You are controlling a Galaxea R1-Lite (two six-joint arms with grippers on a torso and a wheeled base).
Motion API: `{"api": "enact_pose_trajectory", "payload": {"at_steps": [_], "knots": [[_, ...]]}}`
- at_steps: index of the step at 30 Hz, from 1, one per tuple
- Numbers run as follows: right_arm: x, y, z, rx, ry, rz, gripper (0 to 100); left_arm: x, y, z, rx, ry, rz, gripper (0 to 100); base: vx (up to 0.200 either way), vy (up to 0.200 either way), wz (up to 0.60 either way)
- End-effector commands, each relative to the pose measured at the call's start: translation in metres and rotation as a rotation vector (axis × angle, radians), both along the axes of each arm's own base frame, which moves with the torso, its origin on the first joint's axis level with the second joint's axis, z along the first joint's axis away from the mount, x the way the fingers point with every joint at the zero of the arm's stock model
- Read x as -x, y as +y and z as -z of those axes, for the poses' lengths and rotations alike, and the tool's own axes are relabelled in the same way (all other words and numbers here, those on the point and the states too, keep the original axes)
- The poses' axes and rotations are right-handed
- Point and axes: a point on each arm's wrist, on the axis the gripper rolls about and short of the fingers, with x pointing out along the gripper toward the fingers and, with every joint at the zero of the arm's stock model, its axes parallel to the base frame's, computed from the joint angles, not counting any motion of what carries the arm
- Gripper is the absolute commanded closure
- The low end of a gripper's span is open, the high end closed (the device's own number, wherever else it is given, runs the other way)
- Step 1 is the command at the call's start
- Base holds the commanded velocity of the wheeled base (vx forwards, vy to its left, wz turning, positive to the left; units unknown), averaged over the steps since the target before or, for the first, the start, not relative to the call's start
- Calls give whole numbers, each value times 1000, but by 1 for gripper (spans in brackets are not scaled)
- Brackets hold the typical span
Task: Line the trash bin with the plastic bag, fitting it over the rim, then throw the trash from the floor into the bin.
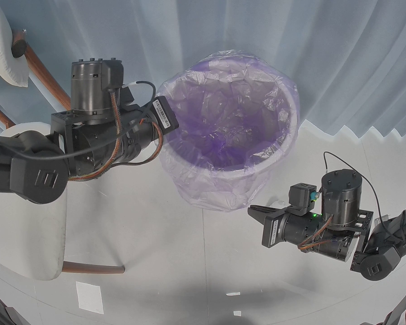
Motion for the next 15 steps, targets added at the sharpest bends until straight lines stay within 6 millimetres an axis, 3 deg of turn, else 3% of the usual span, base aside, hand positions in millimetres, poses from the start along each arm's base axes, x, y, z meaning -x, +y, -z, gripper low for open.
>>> {"api": "enact_pose_trajectory", "payload": {"at_steps": [1,4,7,10,11,13,15], "knots": [[-5,-4,7,25,24,26,100,3,1,-6,10,-16,1,100,0,0,0],[-1,-9,6,38,25,51,100,4,3,-5,4,-13,-5,100,0,0,0],[17,-20,-1,31,14,46,100,7,5,0,-17,-5,-19,100,0,0,0],[40,-45,1,43,34,64,100,10,7,6,-72,-5,-15,100,0,0,0],[40,-45,1,43,34,64,100,10,7,6,-72,-5,-15,100,0,0,0],[54,-76,6,74,71,136,100,12,8,13,-122,-4,-3,100,0,0,0],[59,-86,3,75,73,161,100,13,9,17,-153,-2,5,100,0,0,0]]}}
